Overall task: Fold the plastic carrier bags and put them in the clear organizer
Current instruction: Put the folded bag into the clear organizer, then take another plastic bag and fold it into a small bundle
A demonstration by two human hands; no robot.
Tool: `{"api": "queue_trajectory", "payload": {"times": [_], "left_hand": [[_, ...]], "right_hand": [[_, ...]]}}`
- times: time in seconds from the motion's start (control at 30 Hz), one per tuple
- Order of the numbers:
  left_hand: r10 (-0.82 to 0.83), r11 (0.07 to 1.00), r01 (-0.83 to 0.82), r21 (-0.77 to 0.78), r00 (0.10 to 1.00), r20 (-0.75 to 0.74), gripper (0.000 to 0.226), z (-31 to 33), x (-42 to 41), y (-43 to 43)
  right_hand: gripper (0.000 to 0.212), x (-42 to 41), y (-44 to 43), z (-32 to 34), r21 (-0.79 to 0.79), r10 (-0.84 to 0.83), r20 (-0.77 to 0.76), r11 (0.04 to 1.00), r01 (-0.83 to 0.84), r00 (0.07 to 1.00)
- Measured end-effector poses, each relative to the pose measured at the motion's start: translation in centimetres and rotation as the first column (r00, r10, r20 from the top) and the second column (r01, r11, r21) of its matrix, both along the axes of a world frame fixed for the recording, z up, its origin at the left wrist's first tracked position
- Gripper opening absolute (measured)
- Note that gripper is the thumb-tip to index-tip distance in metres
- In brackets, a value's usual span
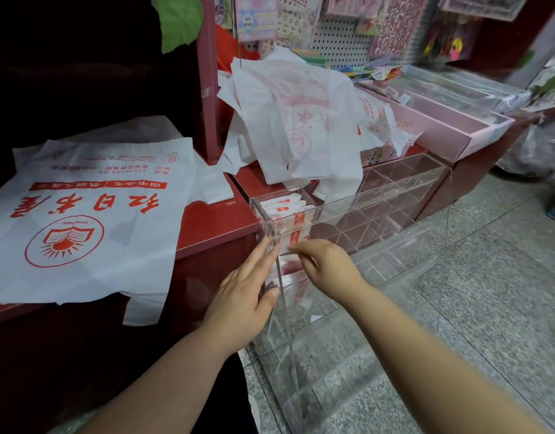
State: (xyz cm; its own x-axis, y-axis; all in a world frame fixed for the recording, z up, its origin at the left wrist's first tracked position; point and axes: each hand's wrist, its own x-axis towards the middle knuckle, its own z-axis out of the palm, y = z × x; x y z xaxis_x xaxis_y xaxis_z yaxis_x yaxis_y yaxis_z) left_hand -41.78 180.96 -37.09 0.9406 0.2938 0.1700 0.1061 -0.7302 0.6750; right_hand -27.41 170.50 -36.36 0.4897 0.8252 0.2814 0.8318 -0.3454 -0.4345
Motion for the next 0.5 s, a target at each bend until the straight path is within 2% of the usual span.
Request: {"api": "queue_trajectory", "payload": {"times": [0.07,0.17,0.27,0.3,0.37,0.43,0.5], "left_hand": [[-0.002,1.000,0.002,-0.003,1.000,0.015,0.060,0.0,0.0,0.0],[-0.005,1.000,0.005,0.002,1.000,0.021,0.054,0.0,-0.1,0.0],[-0.009,1.000,0.009,0.013,1.000,0.006,0.055,0.0,-0.2,-0.1],[-0.010,1.000,0.010,0.010,1.000,0.009,0.054,0.0,-0.2,-0.1],[0.008,1.000,-0.008,0.004,1.000,0.026,0.053,0.3,-0.3,-0.3],[0.067,0.997,-0.066,-0.029,0.996,0.059,0.055,0.8,-0.7,-0.4],[0.135,0.990,-0.129,-0.054,0.983,0.128,0.052,1.2,-2.0,0.0]], "right_hand": [[0.047,-0.6,-0.6,-0.4,-0.050,0.092,0.003,0.995,-0.092,0.996],[0.088,-1.2,-1.0,-1.3,-0.285,0.176,-0.025,0.942,-0.176,0.984],[0.108,-1.2,-0.8,-2.4,-0.319,0.186,-0.023,0.930,-0.183,0.982],[0.107,-1.3,-0.8,-2.5,-0.310,0.178,-0.033,0.934,-0.179,0.984],[0.090,-1.6,-0.9,-2.1,-0.254,0.141,-0.058,0.955,-0.151,0.988],[0.071,-1.9,-1.1,-1.2,-0.116,0.043,-0.076,0.992,-0.051,0.996],[0.054,-2.0,-1.5,-0.2,0.065,-0.040,0.012,0.997,0.039,0.999]]}}
